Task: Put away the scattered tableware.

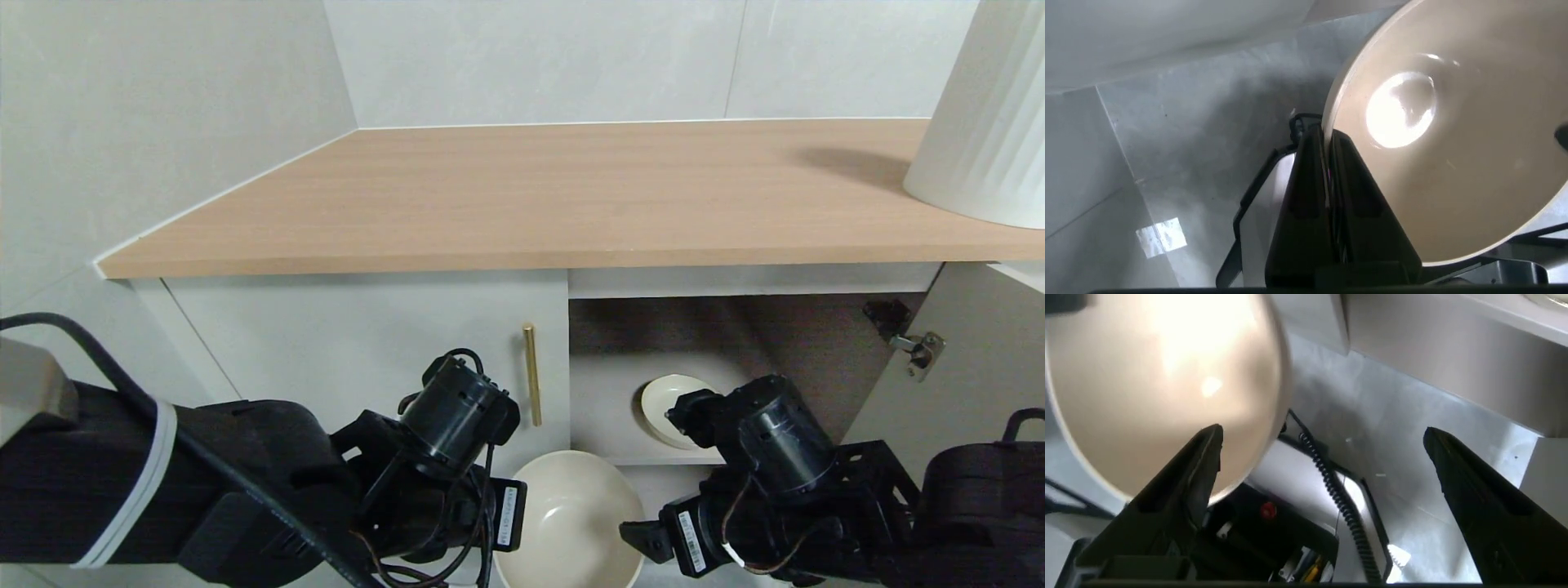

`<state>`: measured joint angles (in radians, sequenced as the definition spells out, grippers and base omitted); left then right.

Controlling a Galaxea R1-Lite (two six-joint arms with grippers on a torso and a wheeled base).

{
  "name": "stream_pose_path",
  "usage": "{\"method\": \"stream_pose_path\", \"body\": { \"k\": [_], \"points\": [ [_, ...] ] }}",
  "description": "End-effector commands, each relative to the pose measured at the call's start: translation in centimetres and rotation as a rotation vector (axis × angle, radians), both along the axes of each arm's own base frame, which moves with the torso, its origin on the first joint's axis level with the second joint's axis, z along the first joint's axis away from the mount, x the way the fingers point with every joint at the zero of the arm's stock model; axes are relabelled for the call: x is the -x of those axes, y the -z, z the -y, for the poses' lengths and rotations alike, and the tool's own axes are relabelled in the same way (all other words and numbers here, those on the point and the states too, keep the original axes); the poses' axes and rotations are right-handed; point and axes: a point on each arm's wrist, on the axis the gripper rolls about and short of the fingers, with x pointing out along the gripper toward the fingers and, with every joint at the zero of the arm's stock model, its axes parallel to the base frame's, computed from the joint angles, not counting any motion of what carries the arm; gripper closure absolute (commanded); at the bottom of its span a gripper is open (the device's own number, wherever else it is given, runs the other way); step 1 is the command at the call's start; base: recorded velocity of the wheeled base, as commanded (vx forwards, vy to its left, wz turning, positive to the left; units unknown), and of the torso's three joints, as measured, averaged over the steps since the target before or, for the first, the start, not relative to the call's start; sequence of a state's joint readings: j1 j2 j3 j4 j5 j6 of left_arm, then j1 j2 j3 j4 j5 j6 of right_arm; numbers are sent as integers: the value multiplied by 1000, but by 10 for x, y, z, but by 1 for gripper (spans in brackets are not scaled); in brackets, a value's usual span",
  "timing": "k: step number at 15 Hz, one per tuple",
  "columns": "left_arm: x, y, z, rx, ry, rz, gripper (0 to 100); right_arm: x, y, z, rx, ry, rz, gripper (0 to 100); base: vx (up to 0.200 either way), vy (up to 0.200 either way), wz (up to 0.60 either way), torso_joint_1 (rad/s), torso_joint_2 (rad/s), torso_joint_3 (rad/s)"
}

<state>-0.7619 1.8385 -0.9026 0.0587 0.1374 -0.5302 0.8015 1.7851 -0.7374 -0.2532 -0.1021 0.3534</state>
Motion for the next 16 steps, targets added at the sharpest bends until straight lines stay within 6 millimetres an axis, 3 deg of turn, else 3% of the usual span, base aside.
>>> {"method": "stream_pose_path", "body": {
  "k": [1,5,6,16],
  "points": [
    [1,-1,0,0,3,1,100,-4,5,-2,16,15,-1,0,0,0,0,0,0,0],
    [4,0,2,-2,13,-2,100,-7,6,-5,17,30,12,0,0,0,0,0,0,0],
    [4,0,2,-2,13,-2,100,-7,7,-5,19,30,11,100,0,0,0,0,0,0],
    [4,1,3,-5,15,-5,100,-7,7,-4,19,30,9,100,0,0,0,0,0,0]
  ]
}}
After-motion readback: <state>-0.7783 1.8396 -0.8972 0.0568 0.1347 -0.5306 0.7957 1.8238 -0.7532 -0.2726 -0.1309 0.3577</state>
